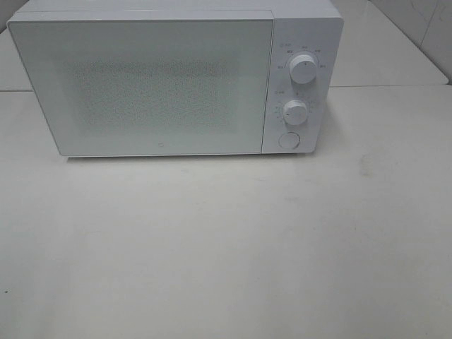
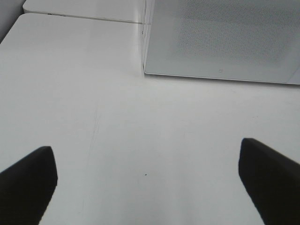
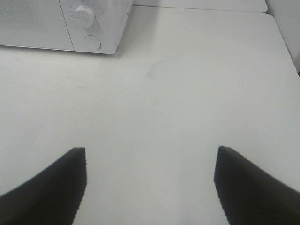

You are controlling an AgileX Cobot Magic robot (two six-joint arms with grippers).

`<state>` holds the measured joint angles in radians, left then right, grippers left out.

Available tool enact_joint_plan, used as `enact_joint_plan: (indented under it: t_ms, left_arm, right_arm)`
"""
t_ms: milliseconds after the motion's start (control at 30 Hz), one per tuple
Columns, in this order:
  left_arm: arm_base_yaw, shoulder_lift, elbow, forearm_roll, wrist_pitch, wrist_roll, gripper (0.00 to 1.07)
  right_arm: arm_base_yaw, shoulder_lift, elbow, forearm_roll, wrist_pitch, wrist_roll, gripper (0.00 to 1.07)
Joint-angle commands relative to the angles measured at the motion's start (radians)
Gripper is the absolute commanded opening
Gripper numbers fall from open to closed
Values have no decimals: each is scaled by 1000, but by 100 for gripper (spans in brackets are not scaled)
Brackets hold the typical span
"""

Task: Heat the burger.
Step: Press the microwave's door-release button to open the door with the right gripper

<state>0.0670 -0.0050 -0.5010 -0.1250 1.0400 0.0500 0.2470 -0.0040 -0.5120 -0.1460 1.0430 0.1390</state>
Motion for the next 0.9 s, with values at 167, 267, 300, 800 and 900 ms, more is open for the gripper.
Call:
enact_joint_plan:
  t_ms: [167, 267, 300, 800, 900]
  left_arm:
    - [4, -20, 6, -10, -5, -7, 98]
    - [4, -20, 6, -10, -5, -7, 98]
    - [4, -20, 6, -10, -5, -7, 98]
    - [4, -20, 6, -10, -5, -7, 98]
    - [4, -20, 6, -10, -5, -7, 98]
  right_arm:
    - [-7, -22, -17, -9, -47, 2, 75]
    - [-7, 25, -22, -8, -162, 6, 75]
    - [-7, 40, -19, -8, -202, 6, 75]
    - [-7, 452, 1, -6, -607, 6, 75]
    - [-7, 536, 1, -6, -678, 6, 75]
